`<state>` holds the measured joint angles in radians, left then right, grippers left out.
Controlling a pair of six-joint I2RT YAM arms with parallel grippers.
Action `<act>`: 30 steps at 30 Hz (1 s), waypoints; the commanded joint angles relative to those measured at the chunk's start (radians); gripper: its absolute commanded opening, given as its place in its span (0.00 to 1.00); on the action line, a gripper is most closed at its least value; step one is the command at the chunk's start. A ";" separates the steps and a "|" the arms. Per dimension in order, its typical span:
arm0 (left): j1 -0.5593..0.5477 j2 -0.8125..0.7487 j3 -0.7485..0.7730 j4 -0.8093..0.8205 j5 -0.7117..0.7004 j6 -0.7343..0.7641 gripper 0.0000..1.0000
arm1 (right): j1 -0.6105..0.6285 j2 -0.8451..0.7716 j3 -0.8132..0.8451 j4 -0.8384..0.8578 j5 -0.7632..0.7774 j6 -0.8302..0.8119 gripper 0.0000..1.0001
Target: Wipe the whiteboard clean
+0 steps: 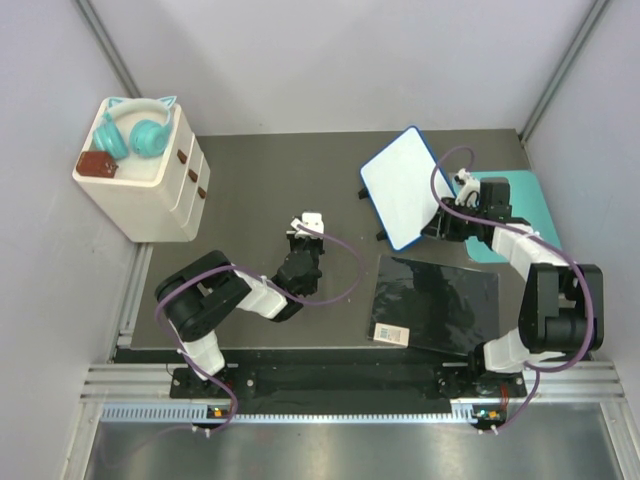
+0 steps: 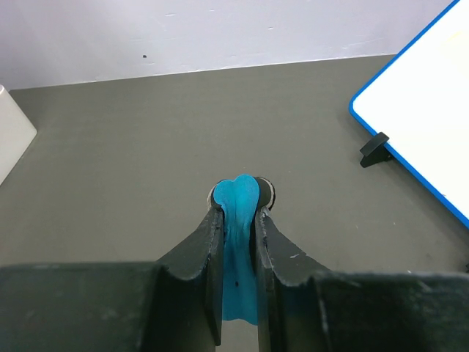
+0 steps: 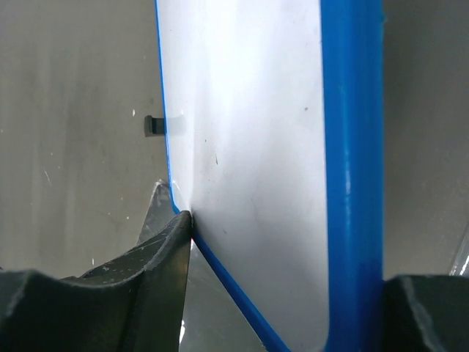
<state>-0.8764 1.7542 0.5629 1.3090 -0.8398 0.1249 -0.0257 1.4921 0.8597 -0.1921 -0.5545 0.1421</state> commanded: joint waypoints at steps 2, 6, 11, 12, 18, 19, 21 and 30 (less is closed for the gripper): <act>0.002 -0.001 -0.006 0.216 -0.005 -0.013 0.00 | 0.020 -0.050 0.053 -0.092 0.030 -0.052 0.43; 0.001 0.011 -0.003 0.216 -0.002 -0.014 0.00 | 0.020 -0.085 0.061 -0.107 0.030 -0.052 0.45; 0.002 0.018 0.000 0.216 -0.005 -0.005 0.00 | 0.021 -0.145 0.058 -0.107 0.048 -0.039 0.64; 0.001 0.016 -0.001 0.217 -0.005 -0.005 0.00 | 0.021 -0.153 0.056 -0.110 0.054 -0.036 0.65; 0.001 -0.010 0.011 0.158 0.024 0.027 0.00 | 0.021 -0.194 0.056 -0.122 0.067 -0.029 0.70; 0.002 -0.015 0.014 0.150 0.028 0.030 0.00 | 0.021 -0.199 0.055 -0.130 0.071 -0.027 0.70; 0.011 -0.033 0.025 0.065 0.051 0.015 0.00 | 0.021 -0.220 0.050 -0.138 0.077 -0.022 0.71; 0.157 -0.113 0.276 -0.824 0.205 -0.370 0.08 | 0.021 -0.348 0.004 -0.242 0.179 0.043 0.72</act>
<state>-0.7769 1.6909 0.7280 0.8391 -0.7105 -0.0849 -0.0196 1.2407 0.8703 -0.3935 -0.4301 0.1440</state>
